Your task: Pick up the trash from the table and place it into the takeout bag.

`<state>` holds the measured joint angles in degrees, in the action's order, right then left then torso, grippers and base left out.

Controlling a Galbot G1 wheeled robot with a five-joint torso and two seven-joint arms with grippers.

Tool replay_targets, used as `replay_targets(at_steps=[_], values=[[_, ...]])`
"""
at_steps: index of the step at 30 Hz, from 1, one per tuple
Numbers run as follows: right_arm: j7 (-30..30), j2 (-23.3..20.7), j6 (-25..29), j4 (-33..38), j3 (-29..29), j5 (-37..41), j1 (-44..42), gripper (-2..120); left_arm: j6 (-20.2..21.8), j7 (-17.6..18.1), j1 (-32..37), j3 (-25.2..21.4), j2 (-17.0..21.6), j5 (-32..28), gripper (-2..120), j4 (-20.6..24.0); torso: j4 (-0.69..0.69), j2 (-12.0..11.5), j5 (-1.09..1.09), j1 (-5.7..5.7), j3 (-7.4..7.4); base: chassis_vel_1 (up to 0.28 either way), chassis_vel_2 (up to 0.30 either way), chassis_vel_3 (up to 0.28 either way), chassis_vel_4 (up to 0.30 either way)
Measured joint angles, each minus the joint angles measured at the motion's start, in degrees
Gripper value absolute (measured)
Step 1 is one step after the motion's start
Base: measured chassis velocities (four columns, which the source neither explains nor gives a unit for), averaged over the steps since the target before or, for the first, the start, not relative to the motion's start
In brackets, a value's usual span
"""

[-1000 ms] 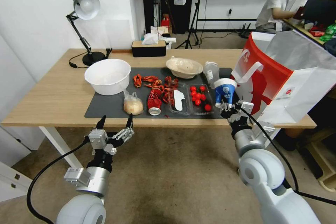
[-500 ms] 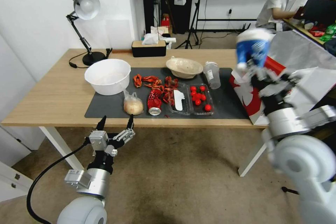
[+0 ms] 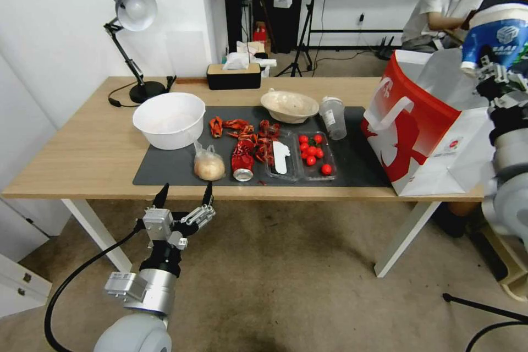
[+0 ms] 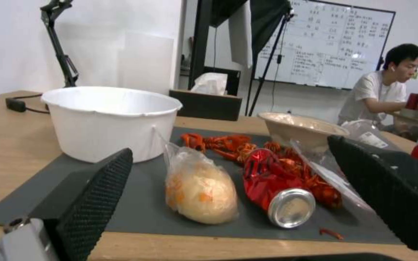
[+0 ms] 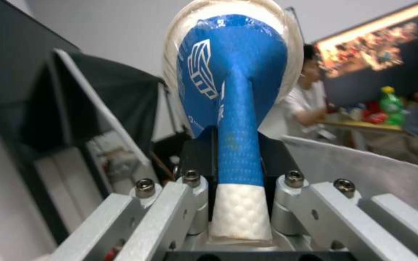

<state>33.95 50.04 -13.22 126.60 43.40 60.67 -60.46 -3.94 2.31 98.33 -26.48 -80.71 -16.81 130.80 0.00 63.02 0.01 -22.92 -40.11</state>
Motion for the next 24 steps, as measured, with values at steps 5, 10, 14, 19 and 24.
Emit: replay_targets(at_steps=[5, 10, 14, 19, 24], values=[[4.3, -1.2, -3.8, -2.7, -1.5, 0.6, 2.6, 11, -0.7, -0.1, 0.4, 0.0, -0.3, 0.3, 100, 0.0, 0.00, 0.0, 0.00, 0.00, 0.00, 0.000, 0.000, 0.000, 0.000], [7.3, -1.8, -7.5, -4.6, -2.4, 1.3, 3.9, 11, -1.2, -0.1, 0.7, -0.1, -0.5, 0.5, 100, 0.0, 0.00, 0.0, -0.01, 0.00, 0.00, 0.000, 0.000, 0.000, 0.000], [8.2, -1.9, -9.3, -5.2, -2.6, 1.7, 4.3, 11, -1.2, -0.2, 0.6, -0.1, -0.5, 0.5, 100, 0.1, 0.00, 0.0, -0.01, 0.00, 0.00, 0.000, 0.000, 0.000, 0.000], [8.6, -2.0, -10.2, -5.3, -2.6, 2.0, 4.4, 22, -1.2, -0.3, 0.4, 0.0, -0.4, 0.5, 100, -0.2, 0.00, 0.0, -0.01, 0.00, 0.00, 0.000, 0.000, 0.000, 0.000], [8.8, -2.2, -10.8, -5.3, -2.6, 2.1, 4.4, 36, -1.2, -0.3, 0.2, 0.0, -0.4, 0.5, 100, -0.5, 0.00, 0.0, -0.01, 0.00, 0.00, 0.000, 0.000, 0.000, 0.000]])
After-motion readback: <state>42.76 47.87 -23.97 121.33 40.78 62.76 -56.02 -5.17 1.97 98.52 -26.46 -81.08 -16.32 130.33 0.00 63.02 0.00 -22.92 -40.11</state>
